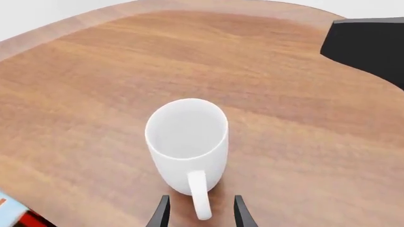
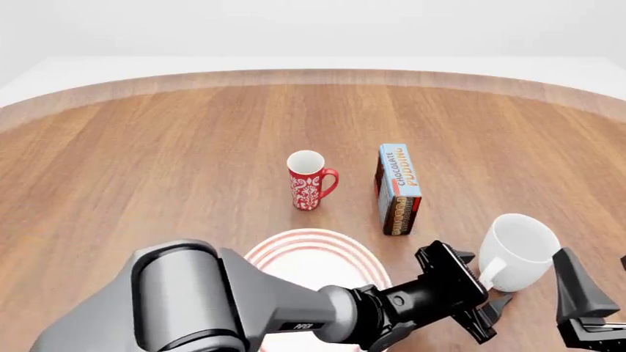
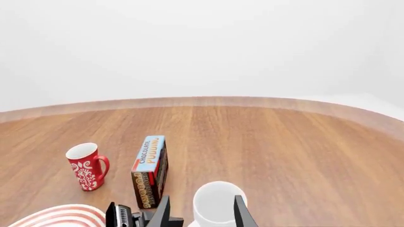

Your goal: Pick up the white mug and put it on the plate, and put the chocolate pudding to the right of the plate.

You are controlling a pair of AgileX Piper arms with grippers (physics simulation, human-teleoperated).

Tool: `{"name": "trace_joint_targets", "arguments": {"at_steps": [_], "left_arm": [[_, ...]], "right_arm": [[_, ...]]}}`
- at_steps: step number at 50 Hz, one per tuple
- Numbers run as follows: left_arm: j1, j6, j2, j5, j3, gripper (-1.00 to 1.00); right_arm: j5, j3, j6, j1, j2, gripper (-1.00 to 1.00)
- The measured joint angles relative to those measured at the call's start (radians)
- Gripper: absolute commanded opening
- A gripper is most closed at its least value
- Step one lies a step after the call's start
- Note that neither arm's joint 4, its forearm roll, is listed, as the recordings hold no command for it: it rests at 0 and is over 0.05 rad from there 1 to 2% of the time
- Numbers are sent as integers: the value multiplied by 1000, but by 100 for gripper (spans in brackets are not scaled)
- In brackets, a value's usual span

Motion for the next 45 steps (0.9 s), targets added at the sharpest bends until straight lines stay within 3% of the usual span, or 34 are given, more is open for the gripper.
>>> {"name": "trace_joint_targets", "arguments": {"at_steps": [29, 30, 45], "left_arm": [[-5, 8, 54, 44, -74, 100], [-5, 8, 54, 44, -75, -100], [-1, -1, 55, 49, -79, -100]], "right_arm": [[3, 0, 10, -2, -1, 100], [3, 0, 10, -2, -1, 100], [4, -1, 13, -1, -1, 100]]}}
